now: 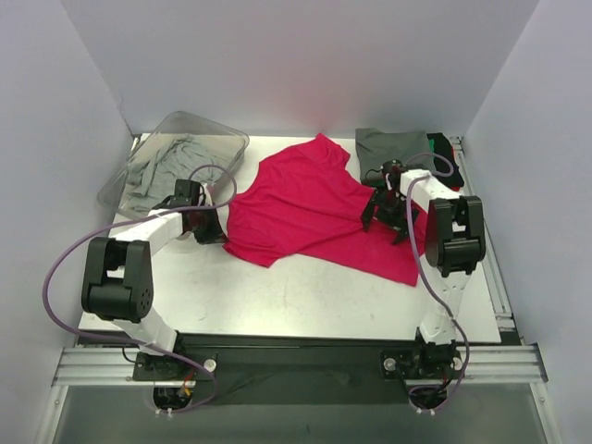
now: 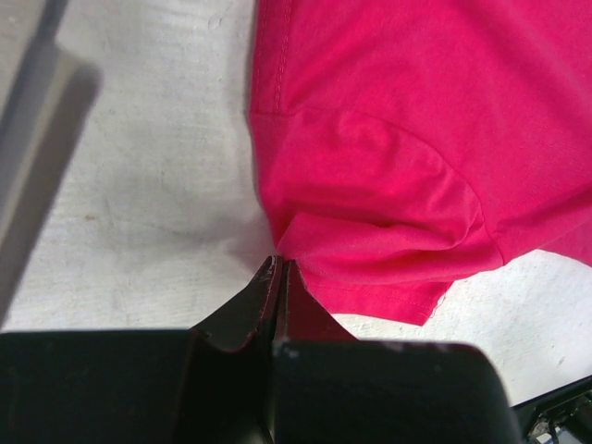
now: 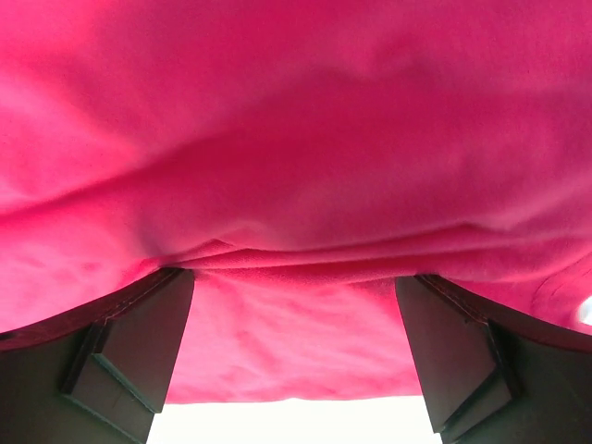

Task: Fold and stack the t-shirts
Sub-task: Grap the side of the flattened tshirt closest away from the robot with both arms

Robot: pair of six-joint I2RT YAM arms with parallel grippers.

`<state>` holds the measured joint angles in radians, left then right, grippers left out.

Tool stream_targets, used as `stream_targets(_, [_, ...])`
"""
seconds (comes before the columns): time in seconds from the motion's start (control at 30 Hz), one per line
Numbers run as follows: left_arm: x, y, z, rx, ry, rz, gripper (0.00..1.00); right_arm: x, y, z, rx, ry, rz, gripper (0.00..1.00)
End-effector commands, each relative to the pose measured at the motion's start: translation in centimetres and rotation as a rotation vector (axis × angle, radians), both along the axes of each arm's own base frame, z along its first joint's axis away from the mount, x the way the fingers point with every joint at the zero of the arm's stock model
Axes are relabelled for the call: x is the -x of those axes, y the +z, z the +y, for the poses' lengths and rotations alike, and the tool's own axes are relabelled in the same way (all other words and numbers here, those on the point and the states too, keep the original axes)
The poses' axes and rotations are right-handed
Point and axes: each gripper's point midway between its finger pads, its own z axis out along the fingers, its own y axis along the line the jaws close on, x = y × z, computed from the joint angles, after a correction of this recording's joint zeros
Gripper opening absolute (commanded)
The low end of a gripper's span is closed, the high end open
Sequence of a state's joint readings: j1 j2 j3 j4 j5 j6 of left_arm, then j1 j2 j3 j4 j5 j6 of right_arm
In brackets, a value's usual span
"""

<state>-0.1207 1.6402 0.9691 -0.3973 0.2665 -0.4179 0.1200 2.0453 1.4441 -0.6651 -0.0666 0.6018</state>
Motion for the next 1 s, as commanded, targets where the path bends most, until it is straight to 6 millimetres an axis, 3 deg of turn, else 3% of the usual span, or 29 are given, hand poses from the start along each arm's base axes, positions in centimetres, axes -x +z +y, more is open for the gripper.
stream_targets(0.0, [-2.6,1.6,-0.2,0.015,-0.021,-0.08,0.0,-1.7,-0.1,0.6,0.002,0.01,-0.024,0.96])
stream_targets(0.13, [-3.3,1.5,-0.4,0.021,-0.027,-0.078,0.0,-2.9,1.1,1.4,-0.04,0.027,-0.063,0.96])
stream_targets(0.17, [-3.4,1.6,-0.6,0.029,-0.033,-0.077,0.0,-3.1,2.3,1.6,-0.048,0.029,-0.091,0.96])
stream_targets(0.23, [-3.7,1.9,-0.7,0.035,-0.036,-0.084,0.0,-2.5,3.4,1.6,-0.054,0.039,-0.109,0.96])
stream_targets(0.27, [-3.8,2.0,-0.8,0.04,-0.036,-0.087,0.0,-2.3,5.1,1.5,-0.058,0.042,-0.147,0.96])
stream_targets(0.37, [-4.1,2.7,-1.1,0.052,-0.041,-0.103,0.0,0.5,6.9,0.6,-0.045,0.032,-0.155,0.96])
stream_targets(0.5, [-4.3,3.2,-1.2,0.067,-0.041,-0.115,0.0,7.2,6.2,-1.0,-0.027,-0.011,-0.072,0.96])
stream_targets(0.6, [-4.4,3.3,-1.4,0.073,-0.047,-0.122,0.0,12.0,4.5,-2.6,0.019,-0.041,0.032,0.95])
stream_targets(0.73, [-4.3,3.3,-1.6,0.083,-0.053,-0.122,0.0,15.8,2.8,-4.5,0.024,-0.125,0.134,0.91])
stream_targets(0.97, [-4.1,2.8,-1.7,0.09,-0.057,-0.113,0.0,15.9,3.1,-7.9,0.006,-0.256,0.109,0.78])
